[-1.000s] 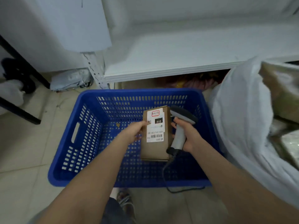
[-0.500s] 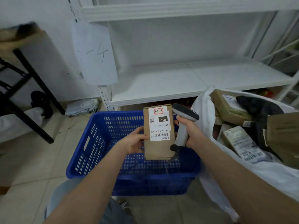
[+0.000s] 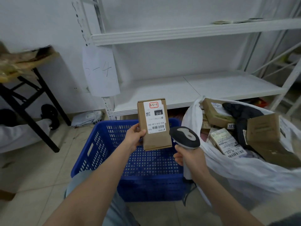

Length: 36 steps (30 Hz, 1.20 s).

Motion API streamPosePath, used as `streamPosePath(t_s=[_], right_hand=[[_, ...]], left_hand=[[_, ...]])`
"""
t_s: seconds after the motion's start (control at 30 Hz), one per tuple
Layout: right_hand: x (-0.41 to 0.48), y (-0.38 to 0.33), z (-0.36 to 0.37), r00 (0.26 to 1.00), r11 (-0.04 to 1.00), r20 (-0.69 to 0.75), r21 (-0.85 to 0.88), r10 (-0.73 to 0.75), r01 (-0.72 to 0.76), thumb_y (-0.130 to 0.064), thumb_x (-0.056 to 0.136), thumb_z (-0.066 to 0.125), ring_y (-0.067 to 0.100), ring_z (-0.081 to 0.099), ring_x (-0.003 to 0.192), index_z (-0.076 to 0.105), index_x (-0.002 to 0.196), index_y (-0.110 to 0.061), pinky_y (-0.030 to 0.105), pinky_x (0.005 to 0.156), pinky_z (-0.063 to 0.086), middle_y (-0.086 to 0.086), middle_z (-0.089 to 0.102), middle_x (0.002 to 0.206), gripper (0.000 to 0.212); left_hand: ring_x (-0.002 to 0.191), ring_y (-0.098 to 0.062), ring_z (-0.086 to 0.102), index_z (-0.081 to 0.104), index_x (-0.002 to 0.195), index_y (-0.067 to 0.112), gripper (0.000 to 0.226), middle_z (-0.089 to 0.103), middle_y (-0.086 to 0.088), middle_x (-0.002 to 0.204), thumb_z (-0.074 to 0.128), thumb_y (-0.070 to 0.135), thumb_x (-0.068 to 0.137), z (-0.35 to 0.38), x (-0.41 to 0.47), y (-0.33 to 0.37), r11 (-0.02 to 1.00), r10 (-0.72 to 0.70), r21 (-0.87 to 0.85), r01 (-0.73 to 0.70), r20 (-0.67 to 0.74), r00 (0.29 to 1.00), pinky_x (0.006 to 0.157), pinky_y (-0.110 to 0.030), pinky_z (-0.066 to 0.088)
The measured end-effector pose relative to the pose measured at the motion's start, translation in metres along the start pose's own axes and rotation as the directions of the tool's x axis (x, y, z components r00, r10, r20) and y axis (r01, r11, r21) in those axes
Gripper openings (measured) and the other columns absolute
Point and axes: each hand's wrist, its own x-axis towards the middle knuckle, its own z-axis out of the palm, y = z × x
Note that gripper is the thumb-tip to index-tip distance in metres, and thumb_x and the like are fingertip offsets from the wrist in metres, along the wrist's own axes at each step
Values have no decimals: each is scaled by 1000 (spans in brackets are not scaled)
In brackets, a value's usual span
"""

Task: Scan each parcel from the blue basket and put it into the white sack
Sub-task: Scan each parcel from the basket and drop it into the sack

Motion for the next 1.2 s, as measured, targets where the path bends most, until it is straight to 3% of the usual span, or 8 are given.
streamPosePath(t_s=[0.13,0.33,0.43,0.5,0.63,0.9,1.07,1.2], right_hand=[[-18,6,3,1000,999,28,-50,-1,2,-12,85,71,12,61,48,69,74,-4,21,50,50,8,68,60,13],[-27,4,1,1000,994,15,-109,21,-19,-12,85,69,13,59,49,68,68,-6,29,61,56,7,67,58,17],[-28,0,-4,996,997,62,-39,70,-67,-8,89,64,18,55,51,63,67,-3,21,50,51,5,62,51,23],[-29,-1,-4,998,998,48,-31,48,-46,-8,88,64,18,56,51,62,67,-5,19,43,47,2,61,50,21],[-32,0,-3,1000,996,-3,-86,-4,4,-11,84,68,12,57,48,62,65,-10,22,47,46,1,60,53,19],[-34,-5,-11,1000,995,-13,-98,-11,10,-11,83,68,11,55,45,61,61,-12,24,47,45,-3,58,49,23],[-32,-15,-22,969,980,145,-15,199,-199,-1,96,53,2,47,27,52,65,-7,12,36,38,-5,50,34,31],[-32,-16,-24,992,992,46,-48,115,-113,-7,89,63,8,54,40,61,70,-4,19,48,47,2,60,48,20]], left_hand=[[114,-25,53,42,142,20,56,54,-5,132,60,7,91,9,-5,-2,1000,14,13,-13,-22,1000,85,-45,52],[117,-25,53,43,141,21,54,56,-3,129,60,8,91,16,-5,-3,998,25,50,-24,-22,999,96,-50,48],[119,-26,51,42,142,22,55,54,-4,131,60,8,91,19,-5,-1,997,28,66,-27,-27,999,97,-52,47],[119,-26,51,40,143,21,56,52,-4,132,59,8,92,21,-6,0,997,33,74,-30,-36,999,96,-51,48],[110,-21,50,38,143,20,57,52,-4,132,59,8,92,25,-7,2,995,52,82,-50,-20,998,85,-44,48],[115,-23,50,37,144,20,57,53,-3,130,58,8,92,34,-8,6,995,44,87,-43,-5,999,92,-49,48],[112,-23,51,38,144,20,58,54,-4,131,59,9,92,42,-10,8,993,64,95,-65,15,998,88,-46,49],[108,-20,51,37,144,20,58,53,-4,131,58,9,92,50,-12,11,990,80,113,-81,16,997,87,-45,48]])
